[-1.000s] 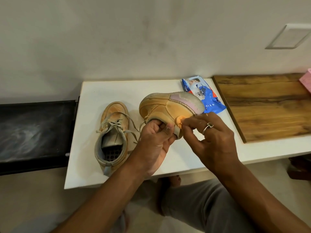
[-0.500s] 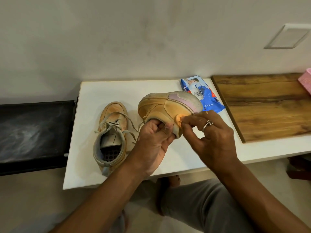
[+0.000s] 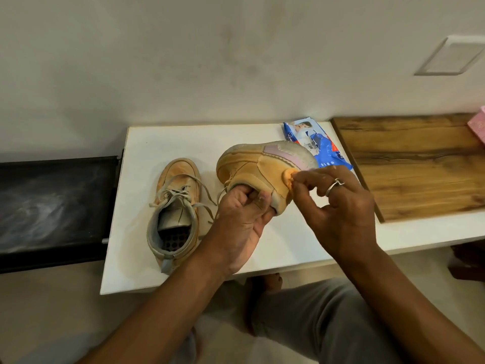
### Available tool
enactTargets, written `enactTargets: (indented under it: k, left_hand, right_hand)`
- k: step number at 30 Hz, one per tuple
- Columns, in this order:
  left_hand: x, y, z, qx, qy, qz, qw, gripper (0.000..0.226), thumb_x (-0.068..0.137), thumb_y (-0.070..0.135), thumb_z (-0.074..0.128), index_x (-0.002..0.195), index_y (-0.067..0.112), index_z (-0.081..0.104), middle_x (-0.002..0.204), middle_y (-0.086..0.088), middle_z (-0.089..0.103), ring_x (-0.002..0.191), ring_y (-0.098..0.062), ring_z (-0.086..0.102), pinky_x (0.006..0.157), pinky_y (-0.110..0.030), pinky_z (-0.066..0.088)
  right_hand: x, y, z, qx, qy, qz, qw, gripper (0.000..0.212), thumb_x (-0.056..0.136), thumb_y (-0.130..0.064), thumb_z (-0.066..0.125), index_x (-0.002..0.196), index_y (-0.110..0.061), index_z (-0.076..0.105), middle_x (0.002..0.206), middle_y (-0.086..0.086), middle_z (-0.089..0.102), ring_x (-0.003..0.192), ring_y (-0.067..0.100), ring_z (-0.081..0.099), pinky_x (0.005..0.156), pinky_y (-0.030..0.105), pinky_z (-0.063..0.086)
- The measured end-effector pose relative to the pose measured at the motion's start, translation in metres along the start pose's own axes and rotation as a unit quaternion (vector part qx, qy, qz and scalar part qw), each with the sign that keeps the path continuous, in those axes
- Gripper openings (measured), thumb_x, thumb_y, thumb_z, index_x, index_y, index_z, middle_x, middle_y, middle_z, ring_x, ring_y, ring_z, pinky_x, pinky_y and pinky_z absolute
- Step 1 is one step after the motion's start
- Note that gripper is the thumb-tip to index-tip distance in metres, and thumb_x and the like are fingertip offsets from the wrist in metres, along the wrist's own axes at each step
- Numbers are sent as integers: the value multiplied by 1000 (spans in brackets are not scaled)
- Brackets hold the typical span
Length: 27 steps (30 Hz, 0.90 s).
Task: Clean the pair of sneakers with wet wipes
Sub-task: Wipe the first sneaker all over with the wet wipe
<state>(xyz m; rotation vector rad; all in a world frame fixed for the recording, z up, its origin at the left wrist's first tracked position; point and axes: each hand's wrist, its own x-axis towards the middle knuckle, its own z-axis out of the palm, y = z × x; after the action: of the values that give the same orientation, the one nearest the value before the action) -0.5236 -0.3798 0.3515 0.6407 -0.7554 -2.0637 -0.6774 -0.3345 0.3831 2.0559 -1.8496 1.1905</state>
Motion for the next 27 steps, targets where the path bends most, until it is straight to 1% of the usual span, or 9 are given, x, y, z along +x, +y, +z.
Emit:
enactTargets:
  k: [5,9,13,17,20,22,24,25,27]
  left_hand:
    - [-1,-1,-1,18,-3,-2,1000,43,92,12,52,133,2,47,133,-17,57,121,-31,57,108,-44,40]
    - [-2,-3,0,37,2,-5,999,42,92,14,55,132,4,48,132,-15,58,121,-29,57,109,-43,39]
    - [-5,-7,0,61,12,-14,998,40,95,9,51,134,0,45,133,-16,57,121,-30,57,110,-48,37]
    - [-3,-6,-1,78,31,-21,996,46,92,16,57,135,3,47,134,-13,57,122,-29,57,112,-51,33]
    - [-4,-8,0,107,36,-19,993,42,89,19,59,127,2,51,131,-19,58,116,-29,61,109,-49,37]
    - [-4,-12,0,116,46,-25,992,36,92,13,55,124,-1,51,130,-25,56,109,-26,63,107,-47,41]
    - [-5,-16,2,133,44,-32,990,36,93,13,55,125,-3,51,123,-20,62,110,-27,62,106,-46,41]
    - [-6,-17,3,141,51,-34,988,35,94,9,54,124,-8,48,113,-20,63,105,-25,63,104,-44,42]
    - [-5,-18,3,153,71,-43,985,31,95,-3,50,119,-19,40,94,-32,55,87,-16,60,95,-40,44]
  right_hand:
    - [-6,-8,1,-9,-48,-25,998,22,90,-24,68,101,-6,75,93,10,71,85,19,64,75,32,55]
    - [6,-8,-9,-25,-41,19,999,18,85,-20,74,99,-9,75,89,6,70,82,11,57,69,24,50]
    - [1,-22,-6,-60,-133,-6,989,24,88,-28,66,102,-12,75,93,5,72,83,16,63,72,28,53]
    - [16,-17,-13,-60,-110,29,992,22,88,-27,68,102,-11,75,92,6,71,83,16,61,71,27,50]
    - [14,-26,-8,-79,-145,16,986,22,88,-26,68,101,-9,75,89,7,71,79,19,62,70,32,55]
    - [18,-27,-6,-90,-168,20,982,24,90,-30,65,101,-11,74,88,6,69,77,16,59,69,31,54]
    - [28,-23,-8,-101,-171,56,979,27,91,-35,62,105,-14,72,91,4,68,80,14,57,72,27,50]
    - [31,-23,-8,-105,-175,73,976,28,92,-36,60,107,-16,71,93,4,67,82,14,57,74,27,49]
    - [34,-27,-8,-129,-200,78,968,29,94,-37,57,110,-16,69,98,4,66,87,15,56,77,28,49]
